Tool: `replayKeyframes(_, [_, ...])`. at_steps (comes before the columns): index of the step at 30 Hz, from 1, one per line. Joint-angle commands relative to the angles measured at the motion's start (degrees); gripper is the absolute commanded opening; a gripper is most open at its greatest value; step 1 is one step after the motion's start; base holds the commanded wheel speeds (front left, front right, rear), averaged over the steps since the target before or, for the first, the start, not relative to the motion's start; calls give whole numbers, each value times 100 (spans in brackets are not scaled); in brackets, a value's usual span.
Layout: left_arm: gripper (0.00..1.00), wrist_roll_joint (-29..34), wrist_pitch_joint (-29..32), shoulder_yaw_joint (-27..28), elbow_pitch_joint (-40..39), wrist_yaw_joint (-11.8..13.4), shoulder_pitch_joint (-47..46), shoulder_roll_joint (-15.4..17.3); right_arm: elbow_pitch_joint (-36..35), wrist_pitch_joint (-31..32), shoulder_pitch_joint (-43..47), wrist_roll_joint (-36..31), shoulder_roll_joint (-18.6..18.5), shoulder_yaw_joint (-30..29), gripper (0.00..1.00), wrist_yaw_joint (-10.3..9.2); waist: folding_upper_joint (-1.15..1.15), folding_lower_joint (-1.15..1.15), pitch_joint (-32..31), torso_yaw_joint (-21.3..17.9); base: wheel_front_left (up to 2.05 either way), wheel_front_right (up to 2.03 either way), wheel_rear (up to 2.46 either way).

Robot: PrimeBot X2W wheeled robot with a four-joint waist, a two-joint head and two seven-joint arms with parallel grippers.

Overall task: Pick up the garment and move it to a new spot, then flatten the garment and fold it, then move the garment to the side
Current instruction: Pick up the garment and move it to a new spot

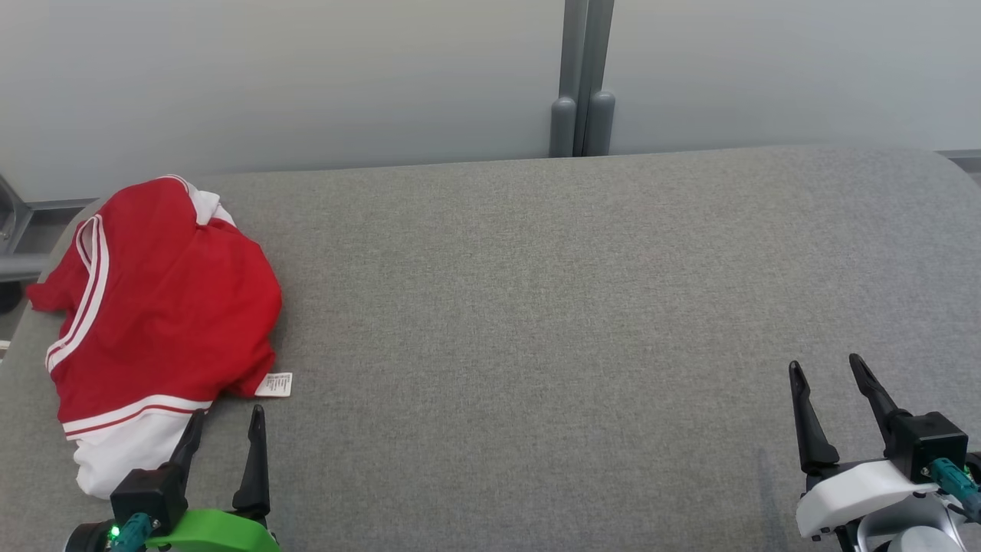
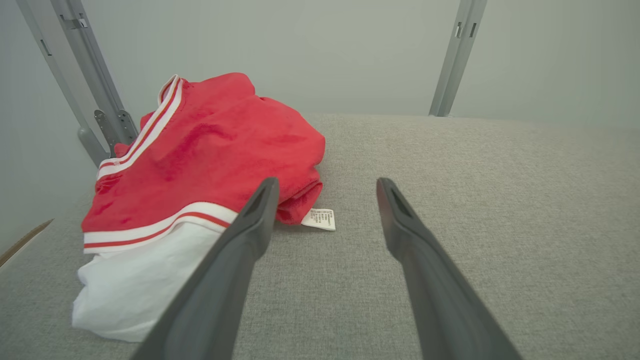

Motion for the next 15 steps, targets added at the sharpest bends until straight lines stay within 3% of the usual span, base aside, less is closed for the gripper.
replayKeyframes(1, [100, -21, -18, 6, 4, -16, -16, 11, 10, -21, 11, 26, -8, -1, 100, 2, 0, 0, -2, 0, 0, 0, 0])
replayKeyframes(9, [100, -39, -18, -20, -14, -16, -33, 18, 1, -21, 74, 15, 16, 6, 100, 2, 0, 0, -35, 90, 0, 0, 0])
replayKeyframes(15, [100, -1, -18, 25, -34, -9, -35, 74, -46, -20, -8, 12, 72, 55, 100, 2, 0, 0, -69, 516, 0, 0, 0])
